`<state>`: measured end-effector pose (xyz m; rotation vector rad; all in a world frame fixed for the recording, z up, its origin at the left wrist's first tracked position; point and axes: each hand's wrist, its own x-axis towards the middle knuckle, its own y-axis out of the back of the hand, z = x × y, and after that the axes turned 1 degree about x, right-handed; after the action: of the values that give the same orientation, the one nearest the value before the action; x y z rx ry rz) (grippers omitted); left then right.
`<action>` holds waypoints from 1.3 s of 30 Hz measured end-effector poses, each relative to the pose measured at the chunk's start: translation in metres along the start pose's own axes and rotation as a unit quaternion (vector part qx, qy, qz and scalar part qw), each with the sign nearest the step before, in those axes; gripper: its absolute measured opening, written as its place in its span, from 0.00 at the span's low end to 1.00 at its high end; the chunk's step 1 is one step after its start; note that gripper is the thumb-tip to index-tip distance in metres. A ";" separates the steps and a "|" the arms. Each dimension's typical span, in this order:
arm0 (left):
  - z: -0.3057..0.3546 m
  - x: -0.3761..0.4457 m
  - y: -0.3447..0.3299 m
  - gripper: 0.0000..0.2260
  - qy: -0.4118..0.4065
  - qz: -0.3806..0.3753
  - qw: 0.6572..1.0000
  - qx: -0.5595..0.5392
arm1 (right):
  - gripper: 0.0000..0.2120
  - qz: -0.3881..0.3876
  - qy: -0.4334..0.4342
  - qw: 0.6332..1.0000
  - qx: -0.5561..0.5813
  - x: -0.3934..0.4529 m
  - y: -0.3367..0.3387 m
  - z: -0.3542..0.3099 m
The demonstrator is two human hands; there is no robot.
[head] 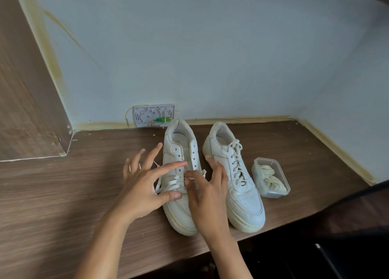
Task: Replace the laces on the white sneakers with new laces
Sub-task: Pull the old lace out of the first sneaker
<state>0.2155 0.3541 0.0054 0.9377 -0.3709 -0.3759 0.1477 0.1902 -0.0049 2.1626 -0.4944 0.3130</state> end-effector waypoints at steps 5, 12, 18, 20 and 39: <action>0.005 -0.001 -0.001 0.31 -0.006 -0.001 1.000 -0.008 | 0.07 0.013 -0.050 0.990 0.131 -0.005 -0.009 -0.011; 0.003 0.000 0.001 0.34 -0.002 -0.002 1.000 -0.004 | 0.10 0.148 -0.114 0.951 0.244 -0.002 0.008 -0.019; 0.002 0.001 0.002 0.34 0.004 -0.013 1.000 -0.014 | 0.04 0.280 -0.197 0.894 0.291 0.002 0.025 -0.013; 0.003 0.001 0.002 0.34 0.007 -0.017 1.000 -0.017 | 0.06 0.269 -0.171 0.912 0.258 0.001 0.027 -0.013; 0.002 0.001 0.001 0.35 0.006 -0.018 0.999 -0.037 | 0.04 0.299 -0.202 0.910 0.203 0.013 0.043 0.002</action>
<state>0.2152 0.3529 0.0070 0.8752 -0.3284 -0.4143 0.1401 0.1624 0.0294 2.4396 -1.4529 0.3169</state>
